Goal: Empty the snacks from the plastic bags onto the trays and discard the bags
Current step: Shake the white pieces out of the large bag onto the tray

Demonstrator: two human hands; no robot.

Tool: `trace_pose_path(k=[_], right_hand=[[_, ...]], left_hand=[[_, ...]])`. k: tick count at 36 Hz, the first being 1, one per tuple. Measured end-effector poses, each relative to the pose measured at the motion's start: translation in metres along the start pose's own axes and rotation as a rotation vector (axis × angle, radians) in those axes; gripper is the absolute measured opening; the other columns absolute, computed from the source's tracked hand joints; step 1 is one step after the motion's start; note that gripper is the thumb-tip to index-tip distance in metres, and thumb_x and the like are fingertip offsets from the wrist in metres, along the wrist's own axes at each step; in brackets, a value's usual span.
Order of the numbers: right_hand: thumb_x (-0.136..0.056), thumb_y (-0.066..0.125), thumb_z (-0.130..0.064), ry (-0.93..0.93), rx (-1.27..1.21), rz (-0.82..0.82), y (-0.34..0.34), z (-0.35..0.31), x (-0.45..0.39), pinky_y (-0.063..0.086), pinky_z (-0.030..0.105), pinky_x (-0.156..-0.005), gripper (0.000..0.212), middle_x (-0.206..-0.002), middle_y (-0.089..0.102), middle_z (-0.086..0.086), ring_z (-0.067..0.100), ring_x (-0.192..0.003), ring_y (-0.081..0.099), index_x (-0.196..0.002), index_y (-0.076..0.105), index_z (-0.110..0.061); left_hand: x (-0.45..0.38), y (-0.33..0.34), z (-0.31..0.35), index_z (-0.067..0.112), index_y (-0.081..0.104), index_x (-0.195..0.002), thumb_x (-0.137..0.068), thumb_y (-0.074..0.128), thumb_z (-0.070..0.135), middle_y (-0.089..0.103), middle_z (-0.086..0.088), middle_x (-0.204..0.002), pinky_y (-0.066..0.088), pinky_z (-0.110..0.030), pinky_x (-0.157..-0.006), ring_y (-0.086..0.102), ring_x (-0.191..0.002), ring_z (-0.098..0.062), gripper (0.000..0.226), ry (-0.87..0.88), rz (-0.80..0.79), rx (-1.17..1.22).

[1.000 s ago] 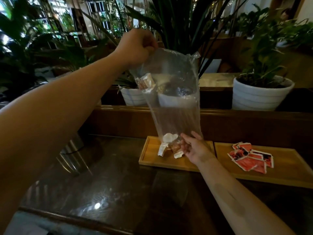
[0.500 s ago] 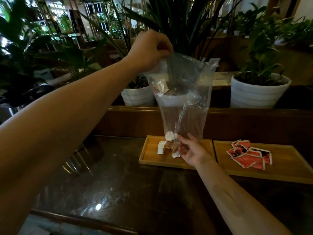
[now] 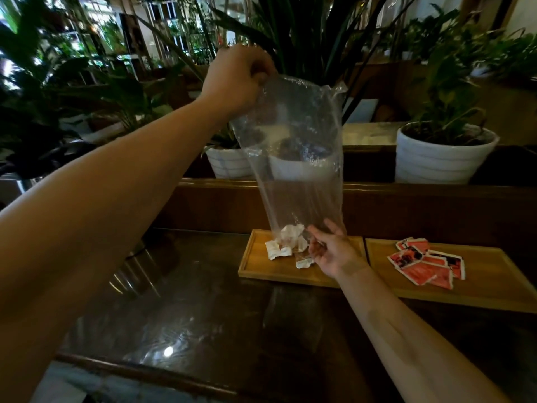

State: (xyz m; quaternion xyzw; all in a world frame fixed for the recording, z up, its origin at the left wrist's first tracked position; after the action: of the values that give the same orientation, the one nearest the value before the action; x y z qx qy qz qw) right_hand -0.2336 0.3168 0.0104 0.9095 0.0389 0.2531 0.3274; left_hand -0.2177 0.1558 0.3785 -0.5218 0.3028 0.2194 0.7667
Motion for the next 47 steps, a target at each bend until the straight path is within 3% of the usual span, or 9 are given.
trace_pose_path(k=[5,13,18,22,27,33,37,42,47], right_hand=[[-0.083,0.065,0.005,-0.007,0.022,-0.001,-0.001,-0.003,0.001,0.052,0.030,-0.072,0.060,-0.109,0.062,0.013,0.017,-0.083,0.057,-0.132,0.050,-0.027],[-0.080,0.067,-0.001,-0.107,0.079,-0.042,0.006,-0.029,0.009,0.051,0.033,-0.073,0.055,-0.120,0.064,0.014,0.017,-0.085,0.058,-0.127,0.053,-0.026],[-0.081,0.069,-0.006,-0.212,0.113,-0.028,0.004,-0.067,0.024,0.051,0.032,-0.070,0.051,-0.114,0.067,0.009,0.016,-0.086,0.059,-0.126,0.057,-0.027],[-0.085,0.067,-0.009,-0.353,0.179,0.013,-0.007,-0.108,0.044,0.051,0.031,-0.071,0.036,-0.106,0.071,0.005,0.013,-0.082,0.062,-0.118,0.063,-0.024],[-0.088,0.065,-0.013,-0.551,0.298,0.172,-0.051,-0.162,0.078,0.050,0.031,-0.073,0.014,-0.095,0.073,0.003,0.013,-0.079,0.062,-0.098,0.069,-0.022],[-0.085,0.068,-0.016,-0.733,0.458,0.365,-0.117,-0.216,0.127,0.055,0.037,-0.076,0.010,-0.092,0.075,0.002,0.018,-0.088,0.069,-0.093,0.072,-0.021],[-0.085,0.070,-0.023,-0.757,0.603,0.450,-0.158,-0.238,0.161,0.053,0.043,-0.086,0.008,-0.099,0.074,0.008,0.025,-0.095,0.067,-0.092,0.074,-0.023],[-0.088,0.067,-0.023,-0.814,0.653,0.556,-0.207,-0.262,0.211,0.051,0.040,-0.078,0.008,-0.098,0.072,0.012,0.021,-0.084,0.063,-0.085,0.073,-0.028],[-0.089,0.065,-0.024,-0.873,0.726,0.592,-0.250,-0.283,0.255,0.052,0.038,-0.076,0.016,-0.088,0.070,0.003,0.021,-0.082,0.062,-0.103,0.072,-0.019]], left_hand=[[0.003,-0.002,0.000,0.012,0.070,-0.107,-0.092,0.055,0.008,0.071,-0.005,-0.111,0.046,-0.025,-0.090,0.064,-0.105,-0.017,0.021,0.021,-0.002,-0.008],[0.000,-0.024,-0.005,0.015,0.067,-0.112,-0.096,0.052,0.012,0.066,0.002,-0.111,0.039,-0.017,-0.082,0.053,-0.098,-0.004,0.022,-0.017,0.047,0.005],[0.001,-0.047,-0.014,0.015,0.067,-0.113,-0.095,0.051,0.014,0.066,0.000,-0.115,0.033,0.002,-0.073,0.053,-0.102,-0.001,0.023,-0.038,0.117,0.042],[0.012,-0.046,-0.033,0.017,0.068,-0.107,-0.092,0.053,0.016,0.062,0.006,-0.100,0.049,-0.021,-0.084,0.058,-0.095,-0.007,0.021,-0.137,0.117,0.166],[0.057,0.005,-0.062,0.031,0.062,-0.090,-0.091,0.055,0.028,0.062,0.009,-0.079,0.050,-0.031,-0.066,0.057,-0.066,-0.006,0.007,-0.308,0.069,0.444],[0.145,0.098,-0.038,0.025,0.057,-0.108,-0.098,0.049,0.024,0.065,0.004,-0.098,0.055,-0.033,-0.072,0.065,-0.088,-0.014,0.013,-0.459,-0.150,0.724],[0.180,0.144,-0.014,0.027,0.061,-0.097,-0.096,0.054,0.020,0.070,0.003,-0.089,0.055,-0.025,-0.062,0.066,-0.074,-0.006,0.010,-0.523,-0.206,0.856],[0.213,0.190,0.039,0.024,0.059,-0.097,-0.095,0.055,0.019,0.070,0.002,-0.087,0.055,-0.026,-0.060,0.067,-0.076,-0.013,0.007,-0.580,-0.344,0.958],[0.244,0.230,0.093,0.021,0.061,-0.100,-0.095,0.056,0.022,0.070,0.001,-0.091,0.057,-0.031,-0.066,0.068,-0.076,-0.013,0.007,-0.652,-0.448,1.009]])
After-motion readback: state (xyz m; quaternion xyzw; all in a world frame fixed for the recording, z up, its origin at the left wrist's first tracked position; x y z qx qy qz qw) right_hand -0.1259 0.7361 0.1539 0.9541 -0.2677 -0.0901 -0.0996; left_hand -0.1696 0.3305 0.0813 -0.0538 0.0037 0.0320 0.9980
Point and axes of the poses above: each hand's wrist, its own x-axis away from the middle knuckle, its own y-axis out of the palm, z = x × y, the point moved 10 cm from there along -x, towards the middle knuckle
